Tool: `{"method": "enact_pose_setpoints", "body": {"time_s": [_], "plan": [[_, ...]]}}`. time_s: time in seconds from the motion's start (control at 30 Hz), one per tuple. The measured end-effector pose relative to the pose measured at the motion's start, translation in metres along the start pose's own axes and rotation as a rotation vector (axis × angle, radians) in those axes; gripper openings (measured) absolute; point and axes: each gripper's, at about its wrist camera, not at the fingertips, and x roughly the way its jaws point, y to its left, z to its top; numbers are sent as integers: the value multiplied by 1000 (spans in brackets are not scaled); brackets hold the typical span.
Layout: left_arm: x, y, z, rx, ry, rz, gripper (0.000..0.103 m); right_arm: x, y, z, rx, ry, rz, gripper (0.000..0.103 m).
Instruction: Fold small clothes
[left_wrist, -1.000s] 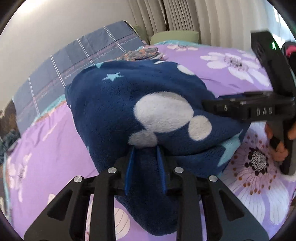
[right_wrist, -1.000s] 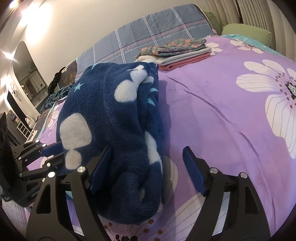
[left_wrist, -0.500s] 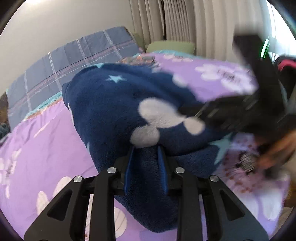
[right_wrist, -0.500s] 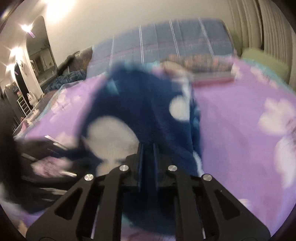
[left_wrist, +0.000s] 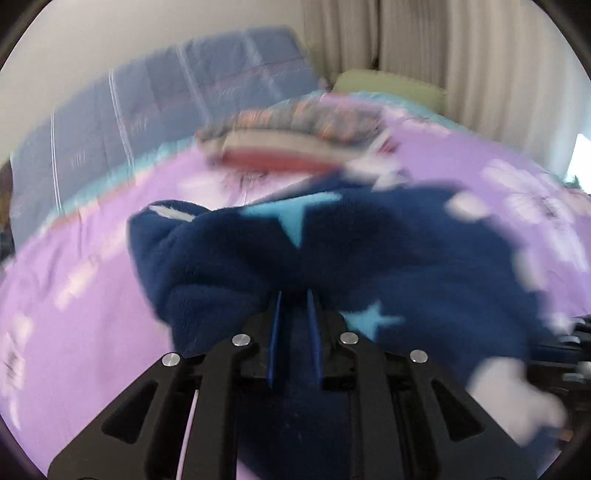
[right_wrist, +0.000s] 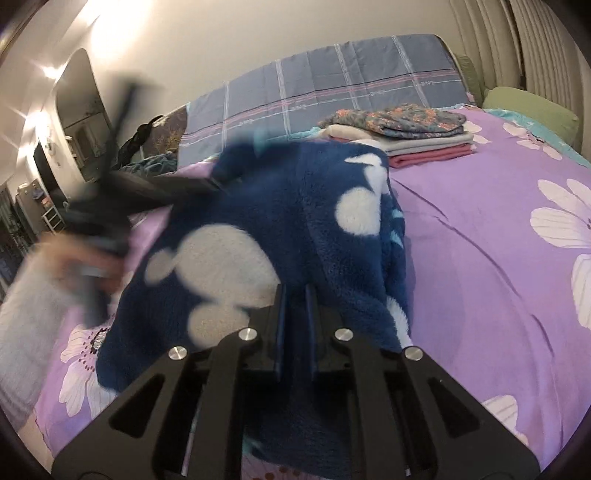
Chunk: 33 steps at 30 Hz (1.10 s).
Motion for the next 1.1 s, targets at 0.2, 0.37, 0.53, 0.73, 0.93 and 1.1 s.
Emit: {"method": "enact_pose_setpoints", "body": {"time_s": [0.2,0.37,0.53,0.73,0.93,1.1], "plan": [[-6,3,-1,-35,-32,-13,15,2,4,0,-16,2,-13,9],[-40,6,7,-58,-93,-82,20,-1,8,3,-57,19,-30,9],[-65,45,30,-161,-192,-59,29,0,4,5,-47,35,-17,9],[21,51,18,-86,-5,22,32,0,5,3,-29,17,-19,9],[15,46,19,-137,-36,49,31,2,6,4,-29,15,-43,10],[-3,50,25,-167,-32,11,51,2,8,5,-49,32,-47,10]]}}
